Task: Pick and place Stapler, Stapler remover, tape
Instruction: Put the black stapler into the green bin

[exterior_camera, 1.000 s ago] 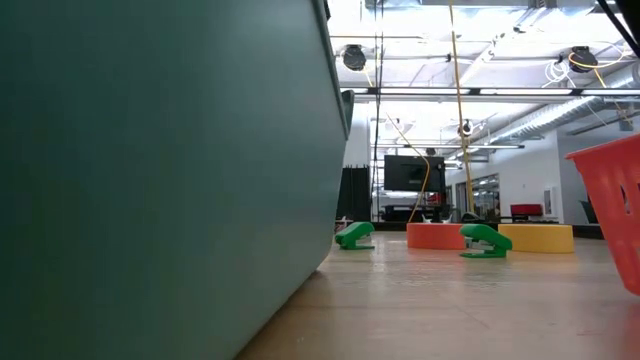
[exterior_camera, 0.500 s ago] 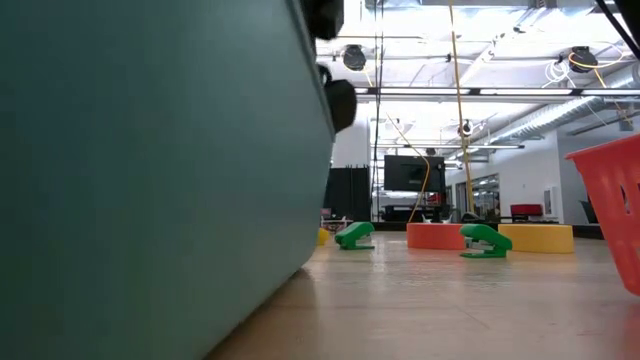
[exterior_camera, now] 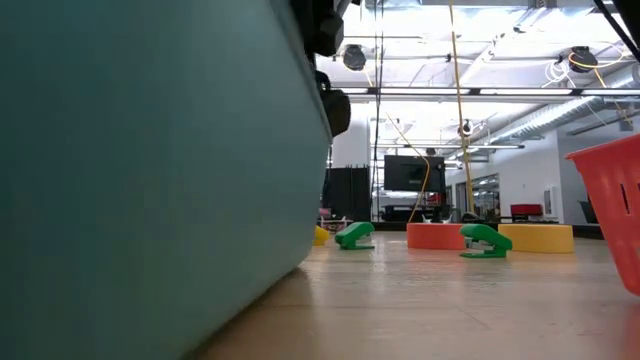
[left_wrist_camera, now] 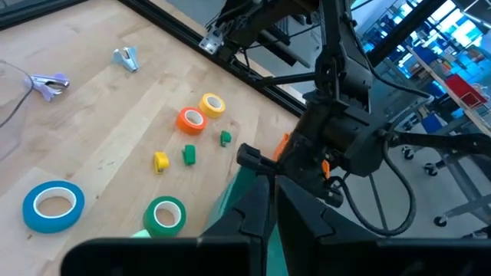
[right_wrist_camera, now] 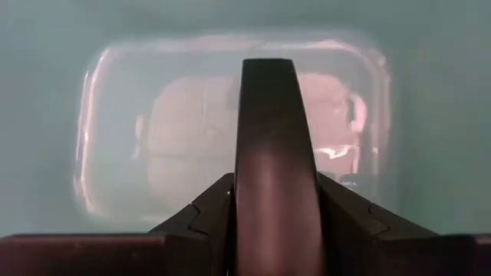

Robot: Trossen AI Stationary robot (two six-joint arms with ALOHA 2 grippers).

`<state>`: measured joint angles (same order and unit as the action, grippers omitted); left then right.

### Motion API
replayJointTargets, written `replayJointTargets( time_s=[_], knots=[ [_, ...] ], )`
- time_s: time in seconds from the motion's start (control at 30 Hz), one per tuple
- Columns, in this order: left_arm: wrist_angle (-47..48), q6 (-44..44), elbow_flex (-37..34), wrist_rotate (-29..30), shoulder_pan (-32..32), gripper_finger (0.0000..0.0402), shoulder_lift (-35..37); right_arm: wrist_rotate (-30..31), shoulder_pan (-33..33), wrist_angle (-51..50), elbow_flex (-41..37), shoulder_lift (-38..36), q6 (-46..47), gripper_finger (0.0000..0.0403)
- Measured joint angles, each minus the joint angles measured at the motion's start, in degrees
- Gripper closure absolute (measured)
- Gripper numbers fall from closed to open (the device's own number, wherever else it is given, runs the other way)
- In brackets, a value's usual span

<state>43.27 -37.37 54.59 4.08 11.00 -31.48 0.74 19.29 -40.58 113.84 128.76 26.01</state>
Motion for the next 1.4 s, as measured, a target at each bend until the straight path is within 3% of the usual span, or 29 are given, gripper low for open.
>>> replayJointTargets(
  time_s=[0.17,0.57,0.77,1.03,1.4],
  knots=[
    [0.0,0.8,0.0,0.7,0.0,0.0376,0.0,-1.9,-0.2,0.5,0.0,-0.6,0.3,0.0272],
    [0.3,1.3,0.0,1.3,0.0,0.0376,0.0,-3.8,0.3,13.6,-0.1,-0.6,2.2,0.0273],
    [0.3,1.3,0.0,1.5,0.0,0.0376,0.0,-3.2,0.3,14.8,-0.1,-0.7,3.7,0.0273],
    [0.3,1.3,0.0,1.5,0.0,0.0376,0.0,2.1,0.3,13.6,0.0,-0.7,5.2,0.0273],
    [0.3,1.2,0.0,1.6,0.0,0.0376,0.0,0.3,0.3,9.5,0.0,-0.5,5.5,0.0248]
  ],
)
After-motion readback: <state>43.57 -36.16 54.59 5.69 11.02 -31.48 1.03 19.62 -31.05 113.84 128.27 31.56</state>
